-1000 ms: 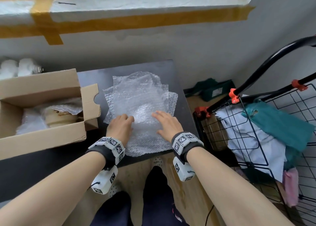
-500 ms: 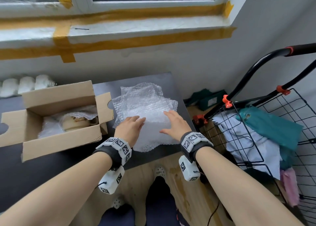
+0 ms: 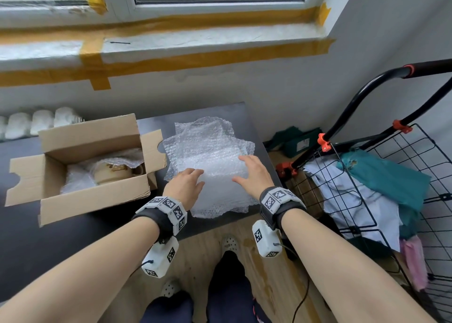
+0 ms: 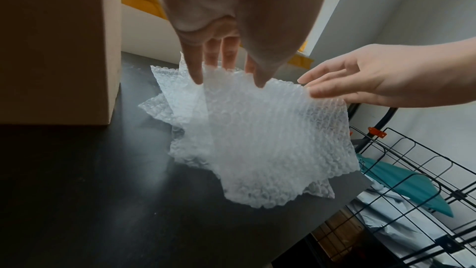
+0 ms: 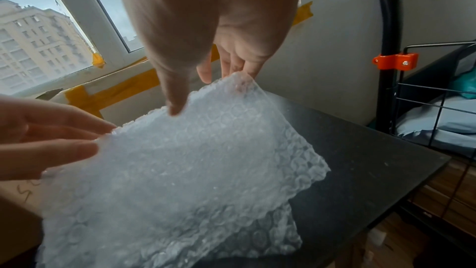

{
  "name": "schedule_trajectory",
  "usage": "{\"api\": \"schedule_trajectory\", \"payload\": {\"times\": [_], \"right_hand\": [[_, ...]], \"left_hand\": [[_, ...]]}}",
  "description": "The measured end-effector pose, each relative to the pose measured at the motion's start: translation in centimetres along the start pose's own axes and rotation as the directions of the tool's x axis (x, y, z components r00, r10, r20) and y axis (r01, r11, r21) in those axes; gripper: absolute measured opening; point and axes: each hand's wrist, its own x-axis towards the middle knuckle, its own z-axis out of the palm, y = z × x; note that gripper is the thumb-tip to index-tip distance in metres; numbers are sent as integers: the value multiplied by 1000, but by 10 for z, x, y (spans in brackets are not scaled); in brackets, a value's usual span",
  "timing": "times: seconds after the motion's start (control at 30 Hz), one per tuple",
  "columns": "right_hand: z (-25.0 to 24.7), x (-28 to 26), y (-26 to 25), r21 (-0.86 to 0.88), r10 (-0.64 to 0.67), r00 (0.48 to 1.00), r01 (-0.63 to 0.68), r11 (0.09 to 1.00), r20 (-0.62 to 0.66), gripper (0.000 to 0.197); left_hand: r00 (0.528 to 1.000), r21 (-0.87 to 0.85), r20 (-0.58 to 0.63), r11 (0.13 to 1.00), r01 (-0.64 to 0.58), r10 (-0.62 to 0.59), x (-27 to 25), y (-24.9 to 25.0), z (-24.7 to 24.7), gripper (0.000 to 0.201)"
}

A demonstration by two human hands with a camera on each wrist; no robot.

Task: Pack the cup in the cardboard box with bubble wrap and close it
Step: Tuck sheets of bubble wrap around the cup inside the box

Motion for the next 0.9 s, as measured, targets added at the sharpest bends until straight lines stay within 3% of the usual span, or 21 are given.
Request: {"api": "schedule_trajectory", "payload": {"times": [0.2,0.37,0.53,0.73,0.9], "right_hand": [[-17,8,-2,-67,-50,995,44,997,-87,37],[-40,9,-13,-154,-65,993,49,987,-103,16],[-61,0,-26,-180,-64,981,31,983,-181,15],[-82,-11,-56,-152,-102,946,58,987,-306,11],[-94,-22,-95,-132,-157,906,113,985,-394,14]], "left_hand": [[992,7,-110,998,-63,64,4,8,-15,38],[970,5,-215,993,-114,112,11,17,-35,23],[952,56,-276,991,-122,133,12,25,-60,17],[944,83,-292,987,-136,154,9,23,-101,27],[891,90,-419,985,-149,173,-9,10,-141,19]]}}
